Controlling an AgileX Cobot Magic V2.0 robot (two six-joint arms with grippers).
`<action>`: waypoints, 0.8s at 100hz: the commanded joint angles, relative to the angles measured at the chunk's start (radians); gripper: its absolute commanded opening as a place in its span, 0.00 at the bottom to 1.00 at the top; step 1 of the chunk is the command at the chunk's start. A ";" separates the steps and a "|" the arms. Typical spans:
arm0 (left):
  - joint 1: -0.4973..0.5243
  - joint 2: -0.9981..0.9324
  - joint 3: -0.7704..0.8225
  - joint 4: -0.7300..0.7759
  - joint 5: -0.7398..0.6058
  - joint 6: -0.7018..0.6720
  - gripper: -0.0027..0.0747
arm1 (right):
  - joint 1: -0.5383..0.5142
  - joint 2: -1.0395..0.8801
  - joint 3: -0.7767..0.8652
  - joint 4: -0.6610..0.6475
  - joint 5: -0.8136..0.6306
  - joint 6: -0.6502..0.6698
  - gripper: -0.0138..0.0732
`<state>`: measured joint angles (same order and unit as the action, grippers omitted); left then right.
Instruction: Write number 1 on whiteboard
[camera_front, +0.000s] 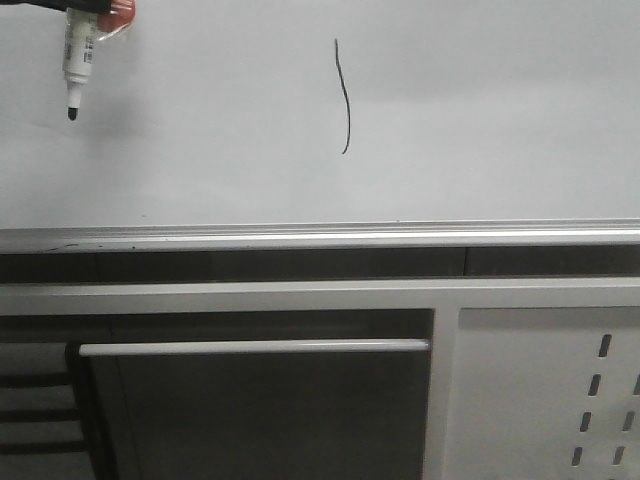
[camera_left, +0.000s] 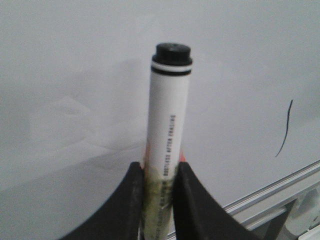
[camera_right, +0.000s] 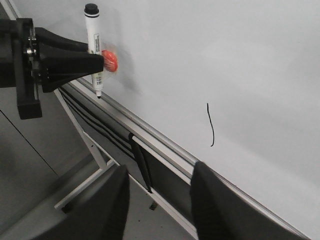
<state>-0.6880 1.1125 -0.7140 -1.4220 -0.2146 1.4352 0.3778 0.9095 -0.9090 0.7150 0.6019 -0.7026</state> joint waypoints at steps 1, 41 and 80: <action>0.001 0.007 -0.039 0.026 -0.030 -0.010 0.01 | -0.006 -0.015 -0.037 0.030 -0.066 0.001 0.46; 0.001 0.128 -0.123 0.058 -0.076 -0.010 0.01 | -0.006 -0.015 -0.037 0.030 -0.071 0.001 0.46; 0.001 0.145 -0.131 0.082 -0.117 -0.010 0.09 | -0.006 -0.015 -0.037 0.030 -0.071 0.001 0.46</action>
<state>-0.6880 1.2697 -0.8039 -1.3730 -0.2476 1.4352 0.3778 0.9095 -0.9090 0.7150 0.5878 -0.7006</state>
